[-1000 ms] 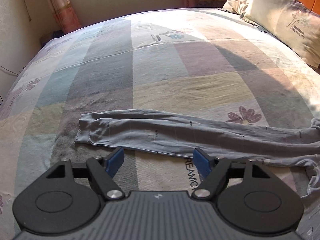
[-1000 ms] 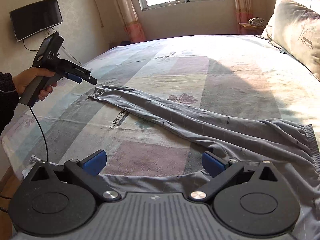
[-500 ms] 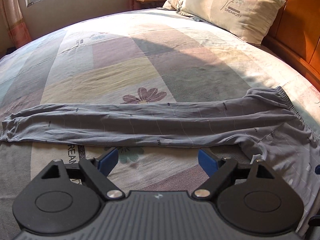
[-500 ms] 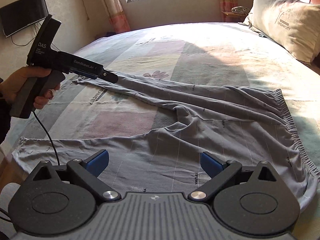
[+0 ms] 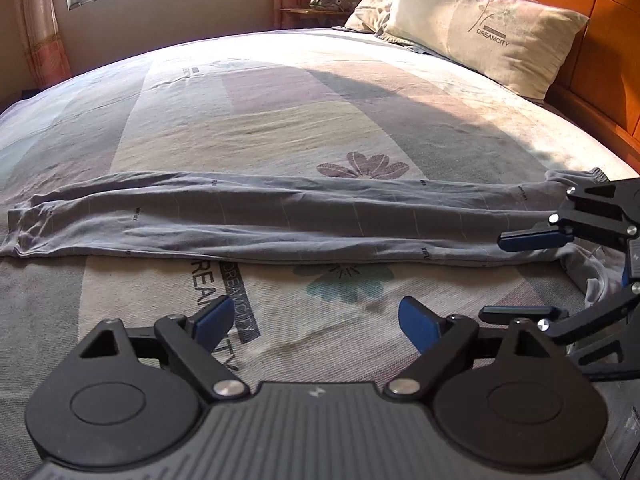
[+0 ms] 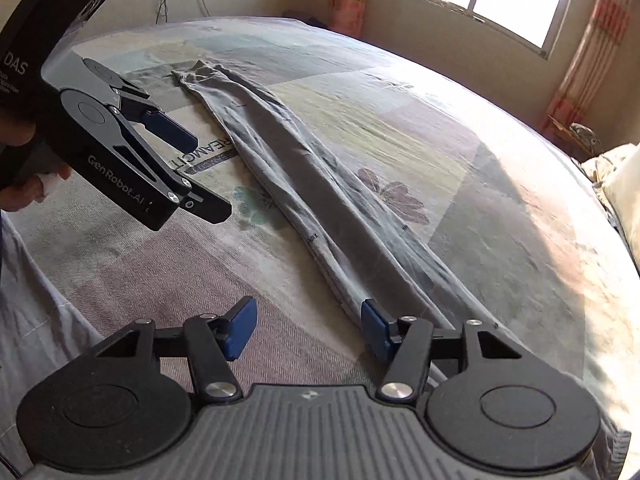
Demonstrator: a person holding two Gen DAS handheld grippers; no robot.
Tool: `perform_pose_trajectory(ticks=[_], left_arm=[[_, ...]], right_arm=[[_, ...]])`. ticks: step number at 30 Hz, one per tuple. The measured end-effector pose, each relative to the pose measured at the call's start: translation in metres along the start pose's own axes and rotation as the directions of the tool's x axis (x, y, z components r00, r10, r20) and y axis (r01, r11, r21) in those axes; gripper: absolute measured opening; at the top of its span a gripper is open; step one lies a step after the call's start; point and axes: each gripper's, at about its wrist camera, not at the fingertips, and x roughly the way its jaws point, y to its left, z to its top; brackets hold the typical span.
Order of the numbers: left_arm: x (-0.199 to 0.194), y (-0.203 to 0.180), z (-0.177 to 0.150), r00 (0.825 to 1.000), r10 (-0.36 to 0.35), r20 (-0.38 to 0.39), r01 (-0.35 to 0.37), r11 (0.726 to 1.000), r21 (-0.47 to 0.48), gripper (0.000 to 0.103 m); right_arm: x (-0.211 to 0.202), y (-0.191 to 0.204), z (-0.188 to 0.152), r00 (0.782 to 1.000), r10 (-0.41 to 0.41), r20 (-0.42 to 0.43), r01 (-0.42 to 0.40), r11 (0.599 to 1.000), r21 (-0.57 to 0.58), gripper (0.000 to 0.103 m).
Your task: Fold clothes
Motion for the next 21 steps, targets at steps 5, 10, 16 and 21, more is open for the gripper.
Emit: perform_pose_trajectory(ticks=[5, 10, 16, 21], left_arm=[[-0.013, 0.026, -0.003, 0.998, -0.017, 0.06, 0.021, 0.997, -0.068, 0.093], [-0.019, 0.027, -0.001, 0.996, -0.017, 0.086, 0.022, 0.998, -0.052, 0.094], [-0.023, 0.031, -0.002, 0.995, -0.03, 0.096, 0.035, 0.998, -0.054, 0.094], [-0.024, 0.039, -0.002, 0.995, -0.02, 0.098, 0.028, 0.996, -0.08, 0.094]], right_arm=[[0.055, 0.019, 0.03, 0.999, -0.021, 0.026, 0.024, 0.99, -0.141, 0.04], [0.077, 0.03, 0.049, 0.998, -0.049, 0.031, 0.056, 0.966, -0.253, 0.027], [0.08, 0.03, 0.056, 0.999, -0.035, 0.001, 0.034, 0.968, -0.25, 0.006], [0.063, 0.025, 0.063, 0.996, 0.083, -0.031, -0.087, 0.983, -0.16, 0.008]])
